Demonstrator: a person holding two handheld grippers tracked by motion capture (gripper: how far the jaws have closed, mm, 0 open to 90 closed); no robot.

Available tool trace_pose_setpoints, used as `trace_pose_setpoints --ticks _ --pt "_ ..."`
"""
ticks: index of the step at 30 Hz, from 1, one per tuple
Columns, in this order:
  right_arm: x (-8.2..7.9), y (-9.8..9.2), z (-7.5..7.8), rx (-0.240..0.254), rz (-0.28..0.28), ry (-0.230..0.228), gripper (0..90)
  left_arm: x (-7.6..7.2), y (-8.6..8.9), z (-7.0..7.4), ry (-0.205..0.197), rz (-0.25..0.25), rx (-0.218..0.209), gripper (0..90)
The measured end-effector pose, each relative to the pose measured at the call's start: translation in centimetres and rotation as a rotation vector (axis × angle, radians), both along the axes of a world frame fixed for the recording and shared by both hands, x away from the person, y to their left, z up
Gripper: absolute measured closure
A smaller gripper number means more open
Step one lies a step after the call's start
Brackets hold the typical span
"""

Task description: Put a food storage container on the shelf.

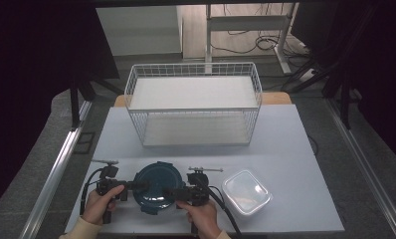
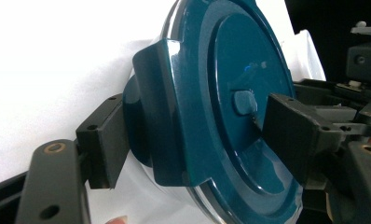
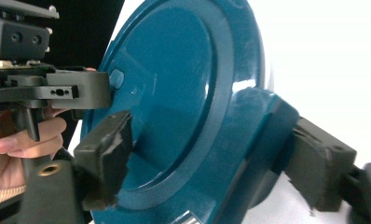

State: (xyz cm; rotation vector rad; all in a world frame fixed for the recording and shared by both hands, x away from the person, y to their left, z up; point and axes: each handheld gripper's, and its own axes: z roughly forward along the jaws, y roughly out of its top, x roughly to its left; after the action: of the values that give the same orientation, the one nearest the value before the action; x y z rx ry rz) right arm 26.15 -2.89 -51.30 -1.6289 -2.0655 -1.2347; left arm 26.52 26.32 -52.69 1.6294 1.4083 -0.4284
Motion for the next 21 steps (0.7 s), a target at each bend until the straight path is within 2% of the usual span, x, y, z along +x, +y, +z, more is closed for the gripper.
trace_pose_setpoints --ticks 6,21 --pt "0.0 -0.6 0.0 0.039 -0.019 0.033 27.0 -0.5 0.2 0.5 -0.008 0.027 -0.008 32.9" --pt "-0.4 -1.3 0.0 0.078 -0.023 0.017 30.1 -1.3 0.1 1.7 -0.044 0.044 0.015 39.2"
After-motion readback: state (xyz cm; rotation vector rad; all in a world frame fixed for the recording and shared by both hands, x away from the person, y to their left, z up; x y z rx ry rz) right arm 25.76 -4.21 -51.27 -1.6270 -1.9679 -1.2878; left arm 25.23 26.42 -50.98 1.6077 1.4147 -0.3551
